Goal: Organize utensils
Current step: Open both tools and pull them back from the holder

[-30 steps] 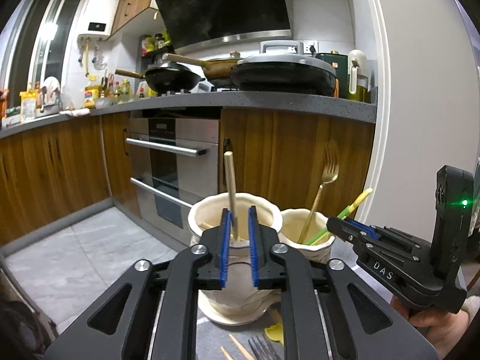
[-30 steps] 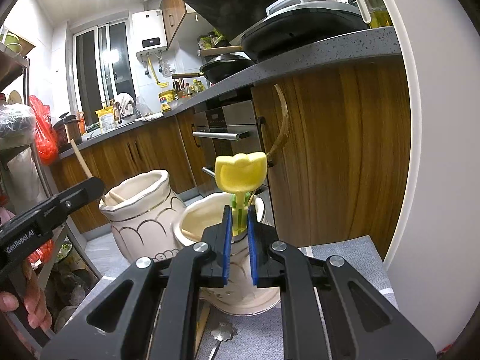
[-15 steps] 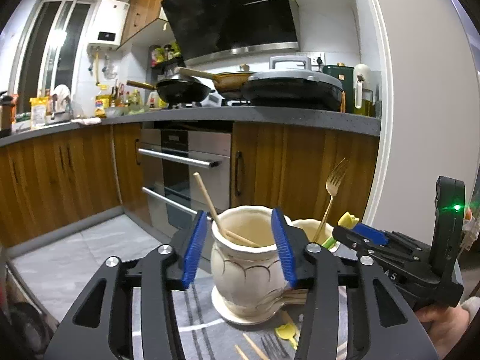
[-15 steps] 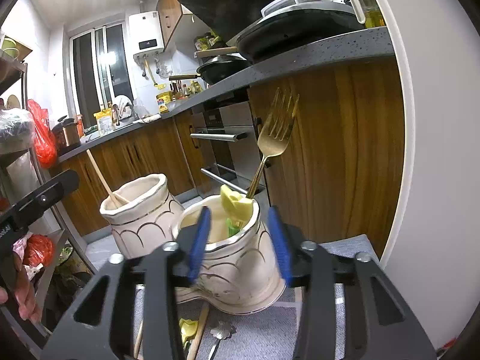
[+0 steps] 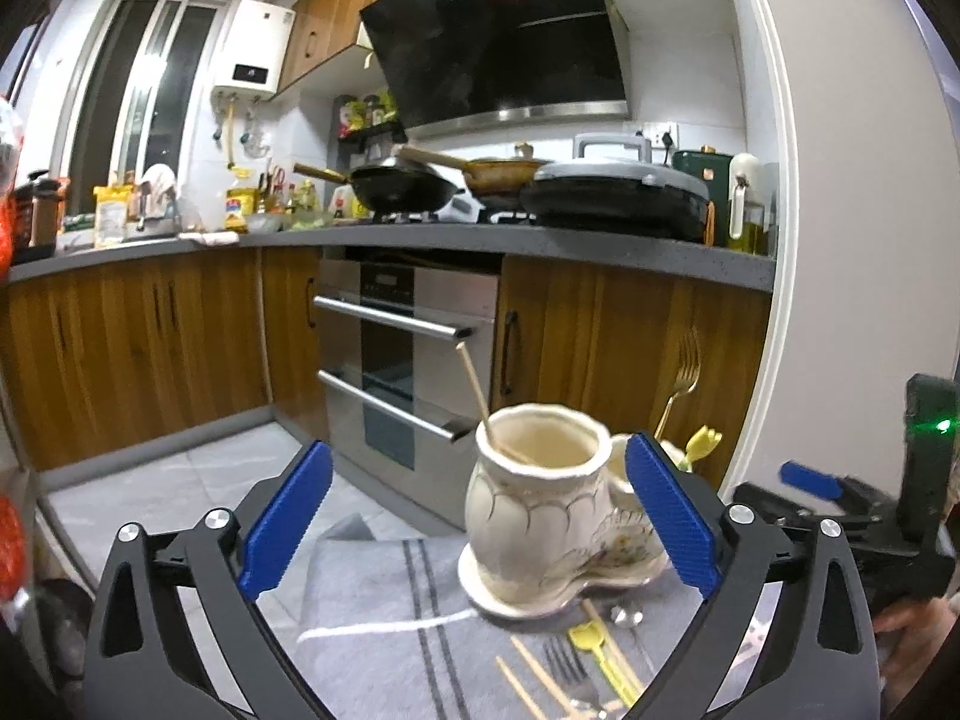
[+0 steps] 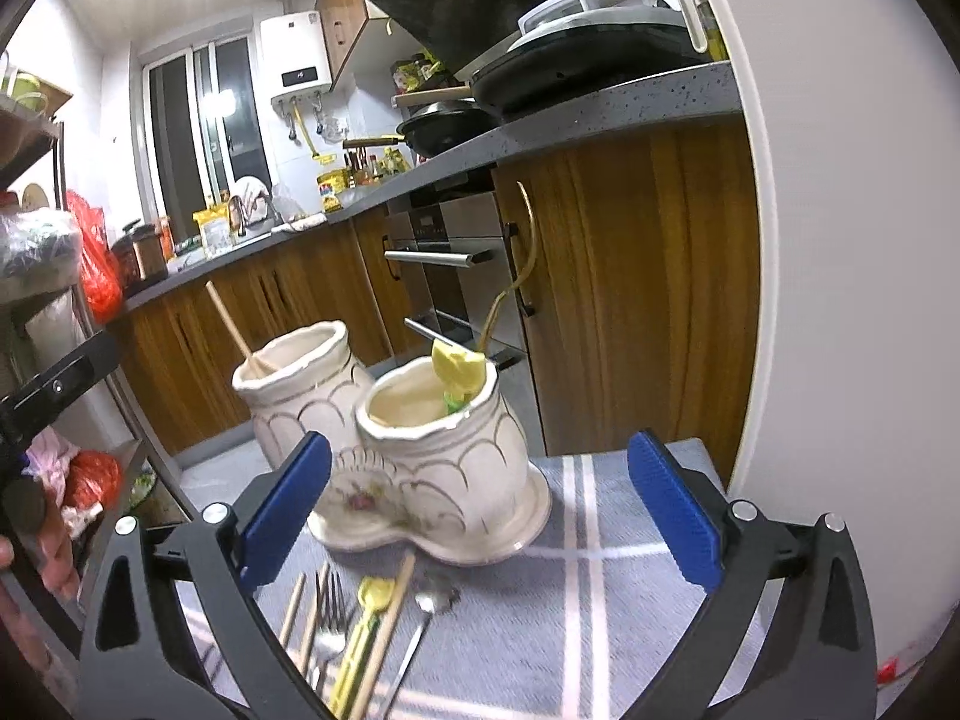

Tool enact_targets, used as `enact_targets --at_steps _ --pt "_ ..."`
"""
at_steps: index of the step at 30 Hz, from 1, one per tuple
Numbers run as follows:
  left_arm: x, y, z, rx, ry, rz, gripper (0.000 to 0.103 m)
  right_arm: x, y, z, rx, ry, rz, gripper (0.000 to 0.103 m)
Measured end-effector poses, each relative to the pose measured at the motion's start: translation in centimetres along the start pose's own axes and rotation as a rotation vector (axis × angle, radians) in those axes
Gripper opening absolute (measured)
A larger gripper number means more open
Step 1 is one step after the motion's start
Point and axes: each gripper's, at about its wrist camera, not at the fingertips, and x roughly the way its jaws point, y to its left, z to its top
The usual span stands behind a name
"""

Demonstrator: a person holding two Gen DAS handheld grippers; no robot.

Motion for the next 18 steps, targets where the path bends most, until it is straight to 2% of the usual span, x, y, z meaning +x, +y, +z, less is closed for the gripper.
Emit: enact_targets --at_steps 4,8,18 --pt "-0.6 0.3 -1.2 0.023 0.032 0.013 0.098 -1.2 -0.1 -0.7 -0.031 0.022 -0.012 0.098" --pt "-0.5 0.5 -3.1 0.056 0.107 0.037 0.098 -1.6 0.1 -1.6 -0.054 0.06 -0.014 0.098" --pt "-0.8 2.2 -7.3 0.039 0.264 0.074 0.098 -1.3 1.0 -4.5 -0.081 0.194 -0.005 0.098"
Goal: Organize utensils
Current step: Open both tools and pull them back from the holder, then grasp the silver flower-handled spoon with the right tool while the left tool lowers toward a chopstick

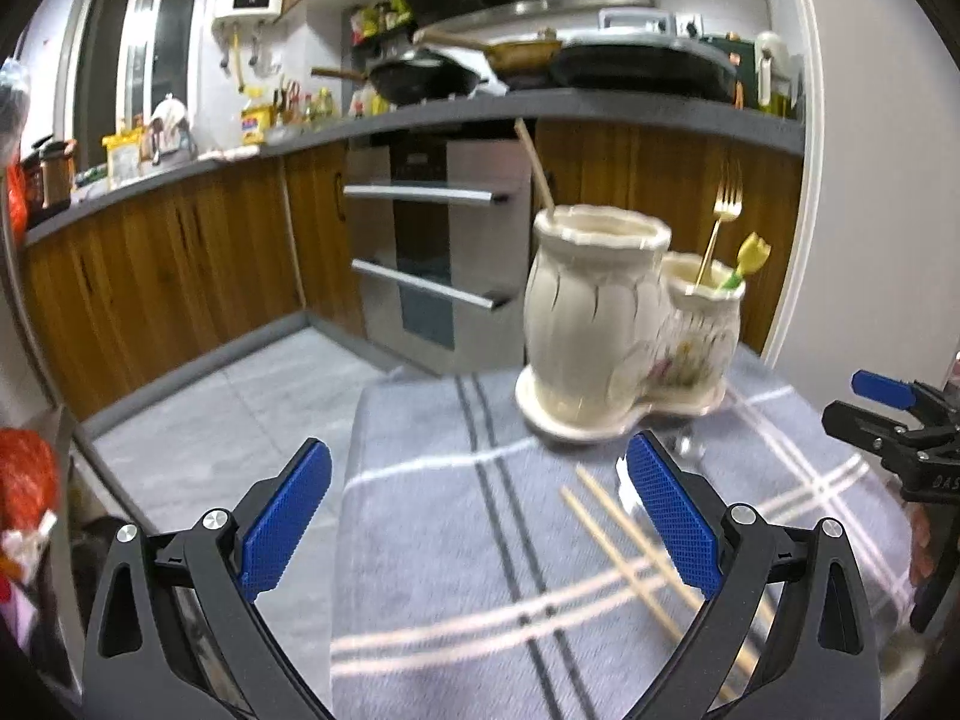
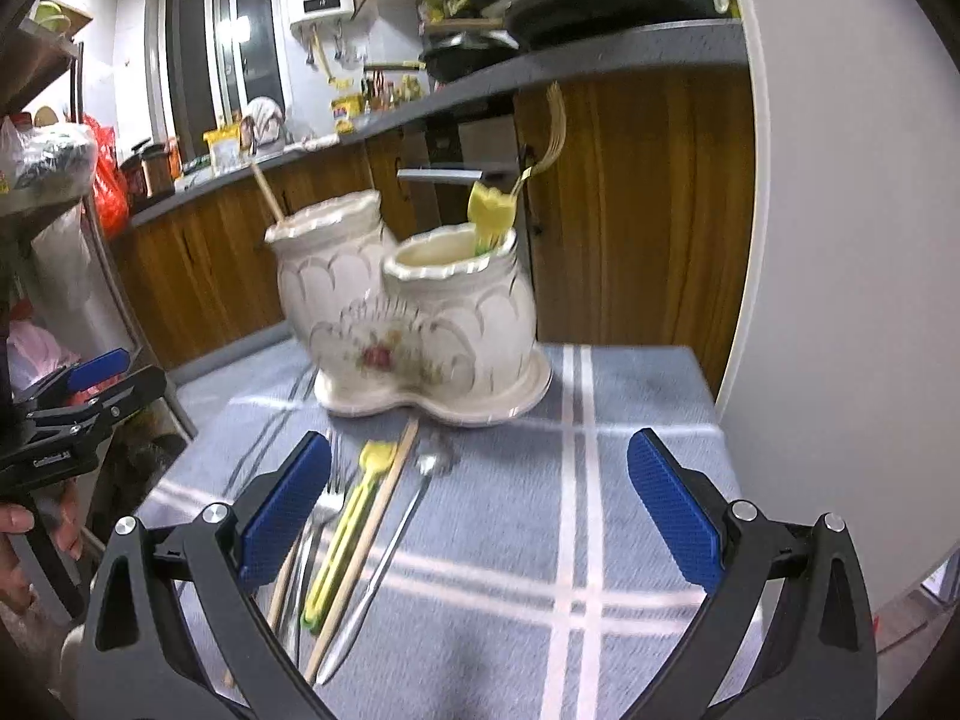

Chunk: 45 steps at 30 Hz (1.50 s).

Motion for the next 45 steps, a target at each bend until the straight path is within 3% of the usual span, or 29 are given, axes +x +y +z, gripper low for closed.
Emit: enact_targets --at_steps 6,15,25,32,37,39,40,42,45 --pt "0.8 0.0 -1.8 -0.024 0.079 -0.032 0.098 1.5 1.0 -1.4 -0.016 0.101 0.001 0.098" --pt "1.8 -1.3 -3.3 0.028 0.132 -0.035 0.098 3.5 2.3 -2.7 -0.056 0.198 -0.029 0.097" --pt "2.2 -1.6 -3.5 0.017 0.153 -0.06 0.098 6.8 3.5 -1.7 -0.09 0.305 -0.04 0.044" --pt "2.7 -2.4 -3.6 0.033 0.182 -0.082 0.098 8.5 4.1 -1.4 -0.109 0.346 -0.063 0.028" --pt "3.4 -3.8 -3.7 0.045 0.25 -0.104 0.097 8.7 4.4 -1.1 -0.118 0.356 -0.042 0.008" --pt "3.7 -4.4 -3.7 0.041 0.278 -0.12 0.095 8.7 4.3 -0.9 -0.117 0.357 -0.035 0.007" --pt "3.8 -4.7 -3.7 0.04 0.286 -0.129 0.093 8.6 4.2 -1.0 -0.114 0.356 -0.03 0.006" --pt "4.1 -5.3 -3.8 0.048 0.311 -0.145 0.077 7.8 3.7 -1.2 -0.106 0.351 -0.024 0.003" --pt "4.8 -5.7 -4.1 0.031 0.356 -0.168 0.064 6.9 3.2 -1.6 -0.113 0.339 -0.016 0.003"
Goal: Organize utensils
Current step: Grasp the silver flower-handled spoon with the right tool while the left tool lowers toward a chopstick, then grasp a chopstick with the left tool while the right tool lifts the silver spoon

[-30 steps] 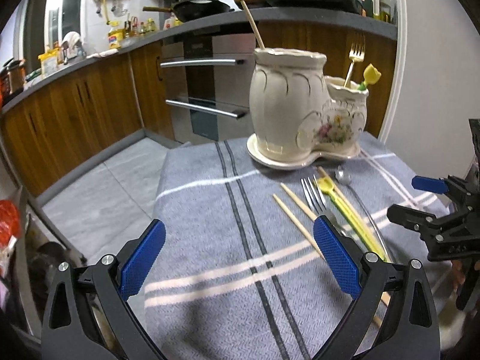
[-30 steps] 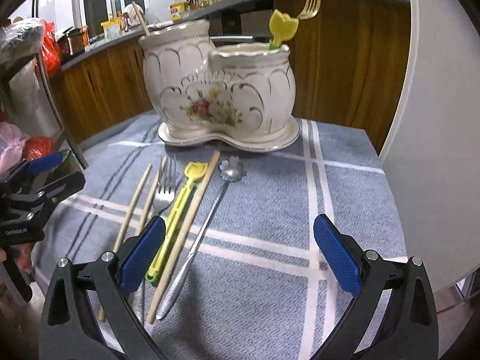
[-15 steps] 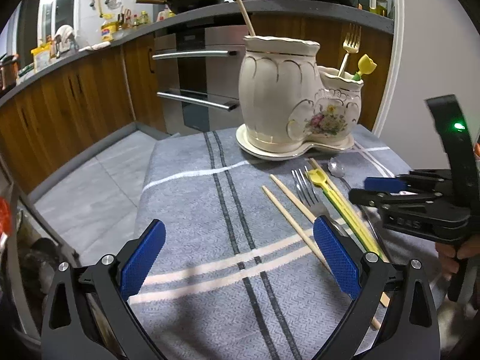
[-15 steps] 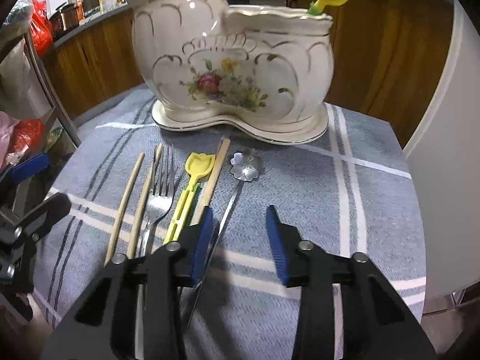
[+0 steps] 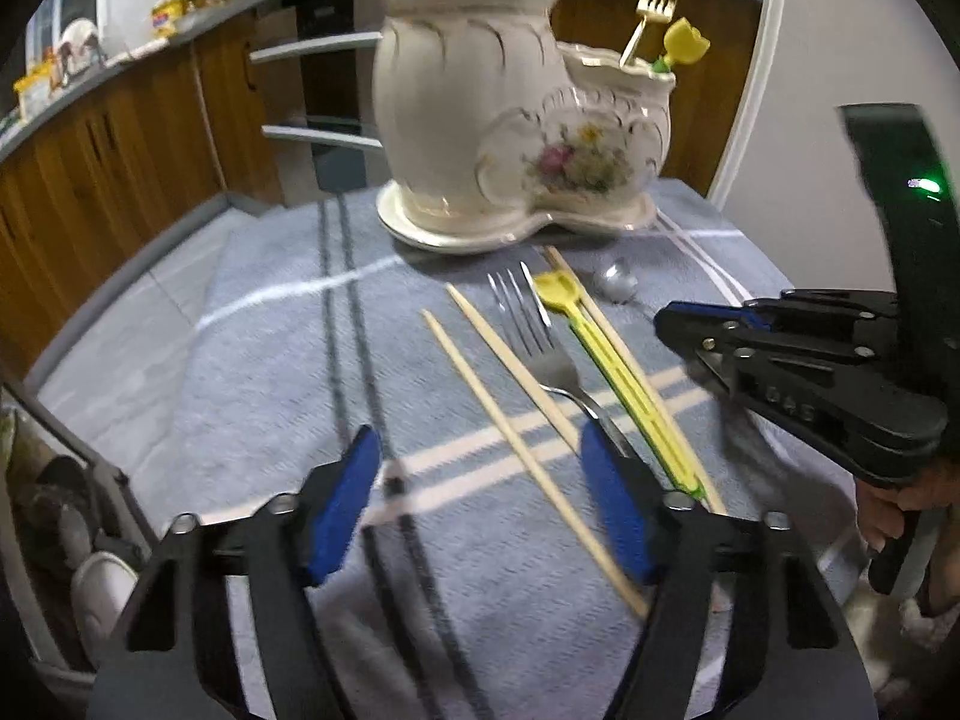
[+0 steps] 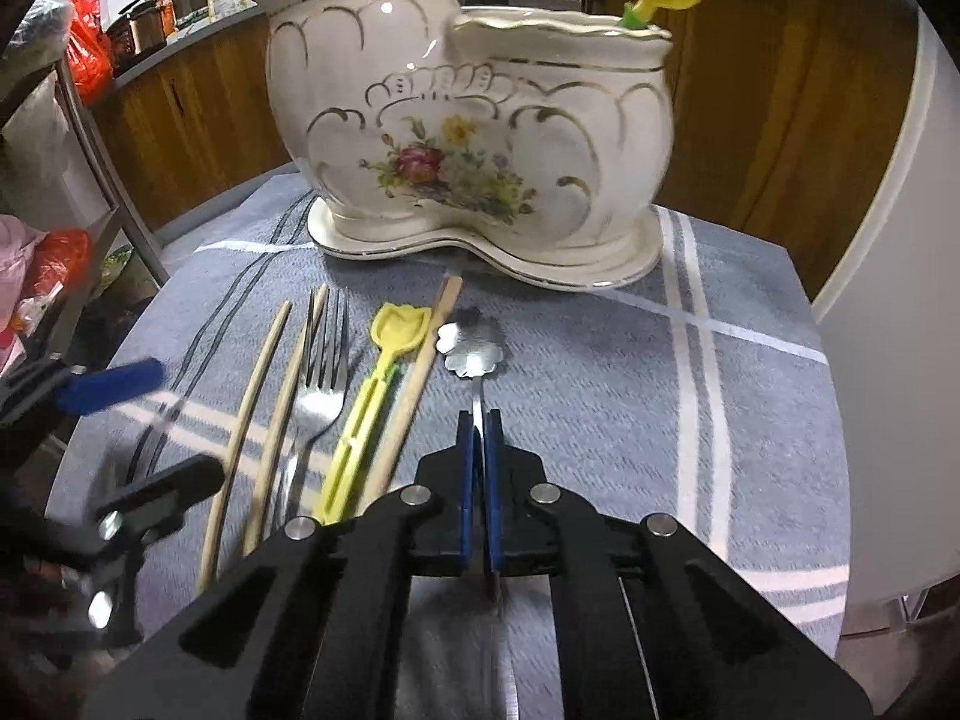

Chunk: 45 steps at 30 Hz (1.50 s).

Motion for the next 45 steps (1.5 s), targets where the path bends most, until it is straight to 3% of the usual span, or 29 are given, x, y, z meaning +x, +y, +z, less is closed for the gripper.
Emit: enact_targets --at_steps 7,9,11,15,20,23,27,28,30,34,41,45 --pt "0.9 -0.5 0.3 0.01 0.037 0.026 0.04 -1.5 -0.7 -1.4 -0.011 -0.014 0.024 0.003" --pt "0.9 -0.7 0.5 0.043 0.044 0.026 0.02 -1.7 -0.9 -1.5 -0.01 -0.019 0.036 0.003" --pt "0.9 -0.8 0.5 0.067 0.055 0.0 0.01 -2.1 -1.1 -1.7 -0.008 -0.026 0.046 0.003" --pt "0.3 -0.9 0.2 0.148 0.097 -0.008 0.01 -3.1 -1.6 -2.0 -0.003 -0.035 0.061 0.003" --pt "0.2 -0.2 0.5 0.131 0.127 0.013 0.01 -3.0 -1.6 -2.2 0.001 -0.037 0.08 0.003" --pt "0.8 -0.1 0.9 0.107 0.14 0.04 0.024 -3.1 -1.4 -2.2 -0.001 -0.041 0.086 0.003" --pt "1.3 0.2 1.2 0.067 0.126 0.075 0.026 -3.6 -1.2 -2.3 -0.003 -0.059 0.1 0.003" --pt "1.3 0.3 1.2 0.059 0.118 0.079 0.025 -3.8 -1.2 -2.2 -0.002 -0.07 0.109 0.003" --pt "1.3 0.2 1.1 0.066 0.101 0.087 0.009 -4.4 -1.2 -2.1 0.0 -0.1 0.125 0.003" --pt "1.1 0.8 1.0 0.051 0.066 0.072 0.005 -6.0 -1.3 -1.9 0.006 -0.183 0.138 0.003" --pt "-1.6 1.5 1.5 0.063 -0.066 0.031 0.005 -8.8 -1.4 -1.2 0.017 -0.342 0.142 0.003" --pt "-4.1 1.6 2.4 0.064 -0.181 -0.025 0.005 -9.8 -1.4 -0.5 0.01 -0.421 0.139 0.003"
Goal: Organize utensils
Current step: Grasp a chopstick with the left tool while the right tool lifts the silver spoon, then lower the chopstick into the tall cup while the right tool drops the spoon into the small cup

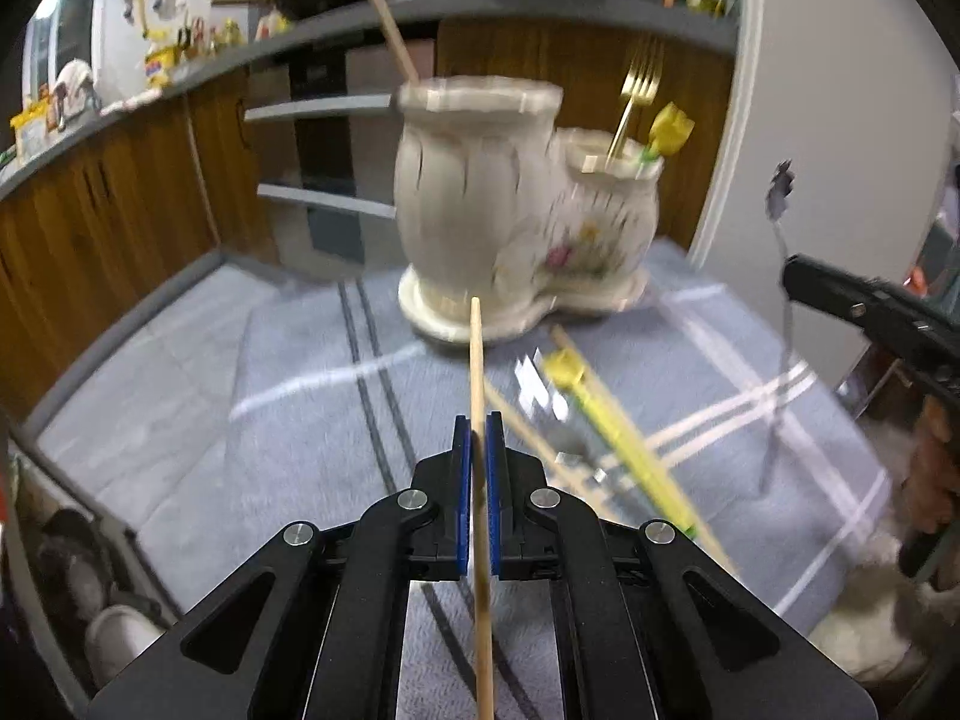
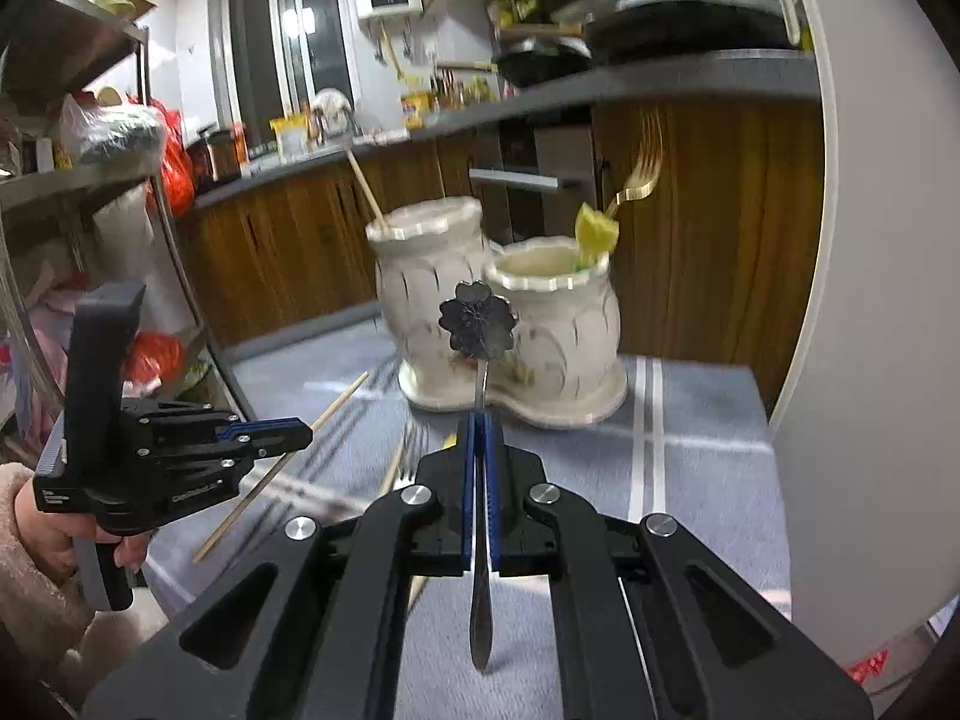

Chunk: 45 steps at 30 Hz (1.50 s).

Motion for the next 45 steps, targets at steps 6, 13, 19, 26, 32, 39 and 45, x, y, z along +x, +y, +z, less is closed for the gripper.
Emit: enact_targets --at_steps 6,13,19,26,32,39,45 --pt "-3.3 -0.2 3.0 0.014 -0.157 -0.041 0.005 -0.4 -0.2 2.9 0.015 -0.114 -0.01 0.003" --pt "-4.6 -1.5 8.4 0.043 -0.351 -0.066 0.005 0.3 -1.0 7.4 0.048 -0.25 -0.01 0.003" --pt "-3.6 -1.3 13.5 0.012 -0.451 -0.057 0.005 0.7 -1.1 10.8 0.03 -0.35 -0.06 0.003" --pt "-1.4 0.3 17.5 -0.091 -0.549 -0.036 0.005 1.3 -3.6 12.2 0.134 -0.451 -0.104 0.003" --pt "0.9 0.3 18.9 -0.098 -0.621 0.04 0.005 3.7 -4.1 11.6 0.143 -0.409 -0.111 0.003" --pt "2.6 -0.8 17.5 -0.01 -0.632 0.081 0.005 5.7 -4.1 9.7 0.109 -0.324 -0.099 0.003" --pt "1.9 -1.8 14.8 0.061 -0.596 0.089 0.005 6.5 -4.1 8.0 0.109 -0.264 -0.089 0.003"
